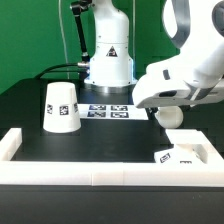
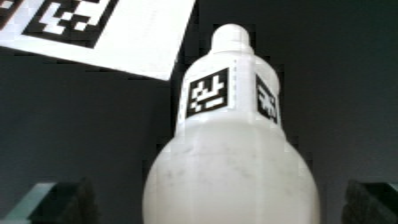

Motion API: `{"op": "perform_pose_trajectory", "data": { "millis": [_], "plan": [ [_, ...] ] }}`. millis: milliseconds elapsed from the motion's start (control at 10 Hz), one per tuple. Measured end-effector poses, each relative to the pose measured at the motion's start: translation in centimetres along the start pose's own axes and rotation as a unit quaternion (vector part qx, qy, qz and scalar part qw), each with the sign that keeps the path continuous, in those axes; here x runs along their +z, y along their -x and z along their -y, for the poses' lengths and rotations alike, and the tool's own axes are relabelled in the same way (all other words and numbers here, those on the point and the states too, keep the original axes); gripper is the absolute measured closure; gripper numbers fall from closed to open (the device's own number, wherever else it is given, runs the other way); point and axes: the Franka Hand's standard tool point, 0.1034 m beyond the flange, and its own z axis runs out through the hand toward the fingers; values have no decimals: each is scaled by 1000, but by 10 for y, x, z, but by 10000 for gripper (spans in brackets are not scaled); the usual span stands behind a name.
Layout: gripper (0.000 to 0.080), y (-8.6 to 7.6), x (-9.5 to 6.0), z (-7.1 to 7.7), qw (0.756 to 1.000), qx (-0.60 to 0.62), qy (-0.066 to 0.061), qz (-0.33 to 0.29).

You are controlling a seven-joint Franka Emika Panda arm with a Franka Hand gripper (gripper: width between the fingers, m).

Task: Assemble lamp

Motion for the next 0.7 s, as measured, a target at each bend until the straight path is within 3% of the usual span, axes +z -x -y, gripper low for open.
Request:
{"op": "perform_pose_trajectory", "data": {
  "millis": [700],
  "plan": [
    [100,-10,28,2,1000,2,-1,4]
  ]
}}
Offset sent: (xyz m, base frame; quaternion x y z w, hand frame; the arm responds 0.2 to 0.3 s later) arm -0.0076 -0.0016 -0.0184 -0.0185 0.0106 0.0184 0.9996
